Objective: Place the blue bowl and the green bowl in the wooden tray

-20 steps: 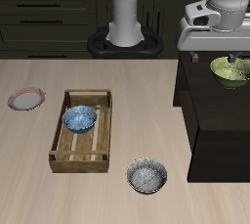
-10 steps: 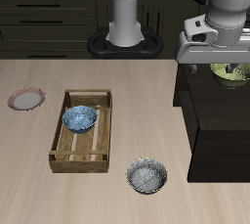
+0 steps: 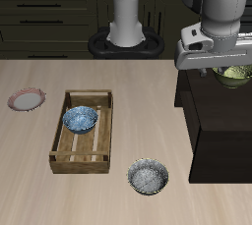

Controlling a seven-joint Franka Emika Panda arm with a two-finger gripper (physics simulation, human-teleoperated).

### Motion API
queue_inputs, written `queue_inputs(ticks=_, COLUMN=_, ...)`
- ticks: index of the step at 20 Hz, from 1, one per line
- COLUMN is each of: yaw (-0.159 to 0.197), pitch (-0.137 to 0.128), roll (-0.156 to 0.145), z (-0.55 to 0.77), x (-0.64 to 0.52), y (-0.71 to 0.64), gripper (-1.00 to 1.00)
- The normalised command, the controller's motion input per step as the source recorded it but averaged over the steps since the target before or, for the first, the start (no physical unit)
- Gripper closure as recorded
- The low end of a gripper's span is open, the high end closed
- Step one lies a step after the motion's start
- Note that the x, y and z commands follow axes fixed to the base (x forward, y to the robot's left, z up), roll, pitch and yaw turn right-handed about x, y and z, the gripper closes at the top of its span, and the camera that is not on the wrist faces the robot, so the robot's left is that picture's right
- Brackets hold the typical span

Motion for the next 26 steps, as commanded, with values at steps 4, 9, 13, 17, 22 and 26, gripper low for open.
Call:
queue_inputs(ticks=4, yaw=-0.014, pitch=-0.021, roll=0.099, z=0.0, x=-0.42, y=0.11, gripper=1.0)
queue_inputs(ticks=9, yaw=-0.004, pitch=-0.047, roll=0.035, z=0.2, x=-0.1, y=0.01, gripper=1.0)
queue_inputs(ticks=13, yaw=0.005, pitch=-0.036, roll=-0.003, z=0.18, x=-0.02, y=-0.22, gripper=1.0)
queue_inputs(ticks=17, yaw=0.011, pitch=-0.018, roll=-0.013, z=0.03, x=0.03, y=-0.22, gripper=1.0)
queue_inputs(ticks=22, yaw=-0.004, pitch=-0.008, roll=-0.067, z=0.03, x=0.12, y=-0.62, gripper=1.0)
queue_inputs(ticks=26, yaw=-0.003, pitch=-0.018, roll=-0.057, z=0.07, x=0.1, y=-0.46, gripper=1.0)
